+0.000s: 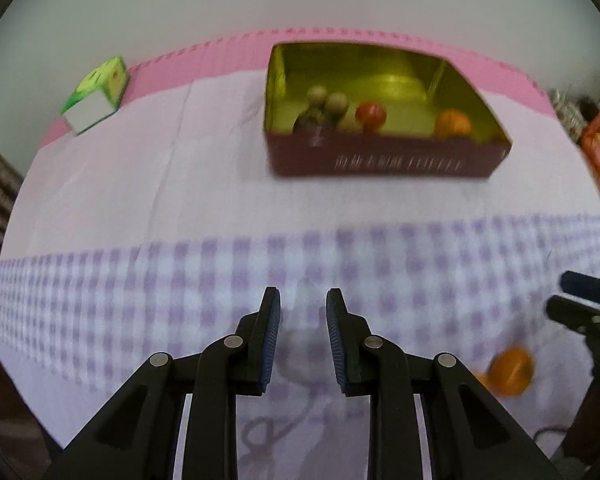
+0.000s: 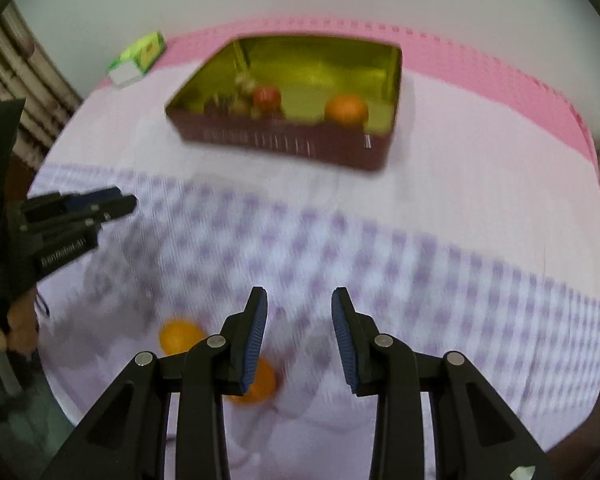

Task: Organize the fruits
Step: 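Withdraw both open grippers toward the two oranges on the cloth, then grasp the larger orange with the right gripper while the left grasps the smaller orange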

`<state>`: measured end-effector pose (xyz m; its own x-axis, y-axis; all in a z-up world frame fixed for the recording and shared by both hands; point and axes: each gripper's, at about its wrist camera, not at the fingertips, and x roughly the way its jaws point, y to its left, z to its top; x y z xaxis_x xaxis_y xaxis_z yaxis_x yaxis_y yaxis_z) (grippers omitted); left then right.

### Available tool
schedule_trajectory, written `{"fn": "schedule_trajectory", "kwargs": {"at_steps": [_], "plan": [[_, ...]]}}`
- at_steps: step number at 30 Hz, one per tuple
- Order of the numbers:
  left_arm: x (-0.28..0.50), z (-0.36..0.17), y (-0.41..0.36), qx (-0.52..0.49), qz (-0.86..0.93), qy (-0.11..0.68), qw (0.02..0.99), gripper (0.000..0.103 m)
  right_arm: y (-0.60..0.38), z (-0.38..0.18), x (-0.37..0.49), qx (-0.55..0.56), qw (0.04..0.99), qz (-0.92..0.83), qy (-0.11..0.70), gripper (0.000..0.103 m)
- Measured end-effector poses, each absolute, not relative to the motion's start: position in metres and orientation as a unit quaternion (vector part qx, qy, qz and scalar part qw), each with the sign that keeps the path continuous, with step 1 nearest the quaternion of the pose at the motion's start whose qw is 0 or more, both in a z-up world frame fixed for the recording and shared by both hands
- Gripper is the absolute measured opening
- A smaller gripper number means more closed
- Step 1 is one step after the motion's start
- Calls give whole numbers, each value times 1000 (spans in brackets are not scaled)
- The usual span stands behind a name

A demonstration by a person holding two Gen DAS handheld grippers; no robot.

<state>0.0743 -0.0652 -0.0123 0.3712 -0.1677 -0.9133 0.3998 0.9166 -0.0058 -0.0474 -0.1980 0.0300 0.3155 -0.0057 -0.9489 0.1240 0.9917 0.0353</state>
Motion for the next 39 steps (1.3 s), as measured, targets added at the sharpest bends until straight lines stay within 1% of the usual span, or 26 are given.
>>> {"fn": "schedule_trajectory", "kwargs": {"at_steps": [7,17,18,19,21,26,30,39], "plan": [[48,-16,-47,122,-169,544,813,25,-190,28,-83,58,797,-36,600,32],[39,-16,-50,127,-170,547,810,25,-162,6,-84,56,780,-1,624,32],[41,-17,-50,126,-169,549,808,25,-160,4,-84,54,778,2,626,33],[42,-18,-50,126,-168,552,807,25,-159,2,-82,52,777,2,627,38],[41,-20,-49,125,-168,556,804,25,-156,1,-80,42,780,-2,625,41],[43,-24,-49,125,-170,561,801,25,-159,-3,-70,33,778,-13,628,41],[40,-23,-49,128,-173,561,800,25,-164,-12,-62,51,772,-7,634,41],[38,-23,-53,138,-190,562,793,25,-163,-14,-62,42,779,-15,625,39]]}}
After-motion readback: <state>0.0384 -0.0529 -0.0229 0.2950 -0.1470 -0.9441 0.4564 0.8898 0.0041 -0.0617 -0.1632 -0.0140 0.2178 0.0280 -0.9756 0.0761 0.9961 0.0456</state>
